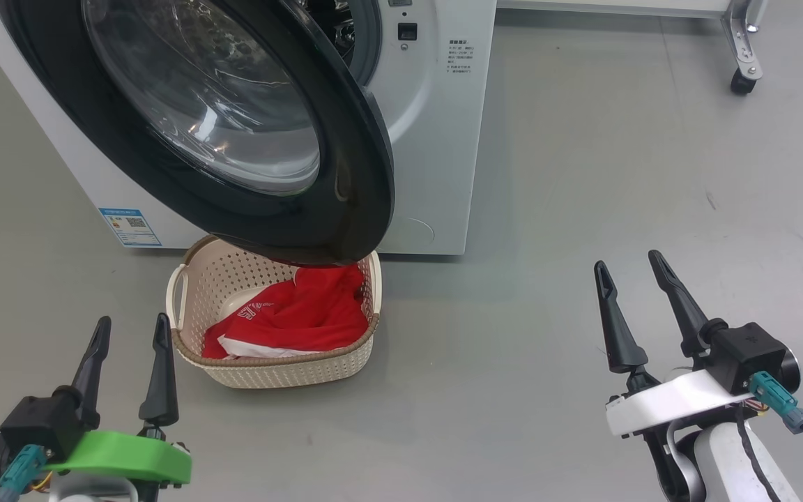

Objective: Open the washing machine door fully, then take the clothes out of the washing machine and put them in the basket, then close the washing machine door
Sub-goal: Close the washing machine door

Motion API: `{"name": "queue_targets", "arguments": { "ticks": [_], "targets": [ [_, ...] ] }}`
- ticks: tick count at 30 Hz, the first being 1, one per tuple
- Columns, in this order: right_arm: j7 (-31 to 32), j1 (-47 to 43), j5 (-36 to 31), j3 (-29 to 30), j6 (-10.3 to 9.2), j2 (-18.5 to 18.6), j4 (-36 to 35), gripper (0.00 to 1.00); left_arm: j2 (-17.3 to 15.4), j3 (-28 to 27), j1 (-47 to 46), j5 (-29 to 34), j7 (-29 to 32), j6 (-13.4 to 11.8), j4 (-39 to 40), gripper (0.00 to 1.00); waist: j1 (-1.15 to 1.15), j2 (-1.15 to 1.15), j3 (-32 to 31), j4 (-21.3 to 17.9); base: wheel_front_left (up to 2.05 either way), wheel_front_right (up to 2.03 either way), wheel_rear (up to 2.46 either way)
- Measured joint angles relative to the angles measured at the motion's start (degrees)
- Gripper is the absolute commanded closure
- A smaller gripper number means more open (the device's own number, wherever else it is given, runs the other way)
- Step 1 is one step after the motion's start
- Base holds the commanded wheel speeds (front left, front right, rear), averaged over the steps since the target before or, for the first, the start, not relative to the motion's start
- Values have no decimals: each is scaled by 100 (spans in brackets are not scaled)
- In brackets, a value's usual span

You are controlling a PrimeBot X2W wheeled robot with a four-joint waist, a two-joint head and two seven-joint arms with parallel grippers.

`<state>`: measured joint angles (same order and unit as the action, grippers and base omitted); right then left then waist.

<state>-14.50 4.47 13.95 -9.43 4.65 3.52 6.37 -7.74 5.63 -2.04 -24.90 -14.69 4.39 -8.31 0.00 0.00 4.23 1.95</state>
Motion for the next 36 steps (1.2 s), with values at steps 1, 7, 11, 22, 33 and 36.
{"name": "queue_targets", "arguments": {
  "ticks": [1,7,11,22,33,36],
  "targets": [
    [0,0,-1,2,0,0,0,0,7,-1,0,27,0,1,-1,0,0,0,1,1,0,0,0],
    [0,0,-18,45,0,-1,-21,0,62,-1,0,110,0,41,-2,0,0,0,51,27,0,0,0],
    [0,0,-41,81,0,9,-47,51,123,5,-1,132,0,65,-2,0,0,0,113,75,0,0,0],
    [-1,255,-399,-261,135,371,-323,100,241,162,-139,220,0,142,53,0,0,0,451,304,0,0,0],
    [88,1129,-812,-1521,235,575,-294,100,324,278,-397,276,0,194,75,0,0,0,902,701,0,0,0],
    [119,1372,-834,-1711,235,603,-221,100,355,339,-485,276,0,197,76,0,0,0,1040,836,0,0,0]
  ]
}}
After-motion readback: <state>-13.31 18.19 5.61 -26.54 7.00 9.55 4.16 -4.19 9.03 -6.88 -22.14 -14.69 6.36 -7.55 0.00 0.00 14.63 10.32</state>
